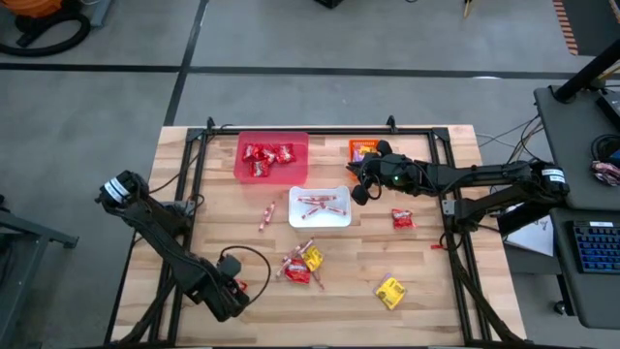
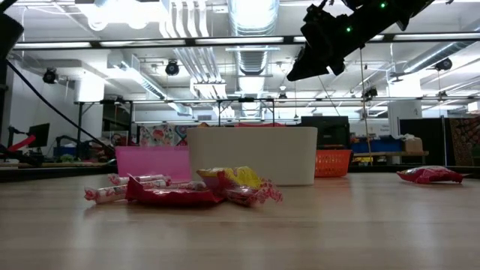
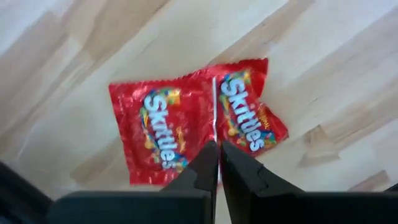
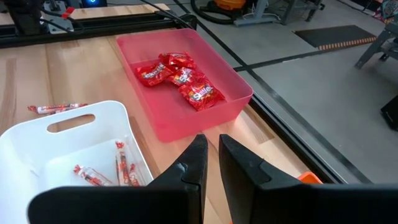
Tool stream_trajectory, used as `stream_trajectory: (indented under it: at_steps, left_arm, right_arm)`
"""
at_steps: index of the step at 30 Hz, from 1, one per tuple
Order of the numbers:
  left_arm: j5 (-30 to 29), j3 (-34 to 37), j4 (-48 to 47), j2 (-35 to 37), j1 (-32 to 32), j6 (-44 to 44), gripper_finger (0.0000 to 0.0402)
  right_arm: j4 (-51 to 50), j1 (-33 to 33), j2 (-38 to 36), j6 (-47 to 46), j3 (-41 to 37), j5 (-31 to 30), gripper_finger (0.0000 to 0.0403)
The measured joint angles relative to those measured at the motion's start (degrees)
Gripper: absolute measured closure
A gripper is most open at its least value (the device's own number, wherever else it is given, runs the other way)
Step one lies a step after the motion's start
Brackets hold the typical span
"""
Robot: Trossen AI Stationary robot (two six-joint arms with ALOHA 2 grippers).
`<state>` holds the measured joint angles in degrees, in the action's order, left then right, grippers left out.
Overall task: Sort candy
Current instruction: Put the red chocolate into the red bin
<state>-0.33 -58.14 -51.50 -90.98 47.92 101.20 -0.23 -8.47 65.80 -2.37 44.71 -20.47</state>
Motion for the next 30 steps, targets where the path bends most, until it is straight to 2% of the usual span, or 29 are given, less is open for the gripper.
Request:
stream_trajectory:
  at_steps: [4,12,16,22,30]
  left_arm:
    - [3.1,0.7,0.0,0.0,0.0,2.6,0.0359]
    - [2.3,1.2,0.9,-2.2,0.4,1.8,0.0216]
    - [2.4,1.3,0.8,-4.5,0.3,1.8,0.0174]
    - [2.4,1.3,-1.0,-7.3,0.3,1.9,0.0174]
    - [2.3,2.6,-0.7,-8.3,1.1,1.9,0.0229]
  right_arm:
    - [0.0,0.0,0.0,-0.2,0.0,0.0,0.0367]
    - [0.0,0.0,0.0,-0.2,0.0,0.0,0.0367]
    - [0.0,0.0,0.0,-0.2,0.0,0.0,0.0367]
    - [0.0,0.0,0.0,-0.2,0.0,0.0,0.0367]
    - [-0.3,0.0,0.0,-0.2,0.0,0.1,0.0367]
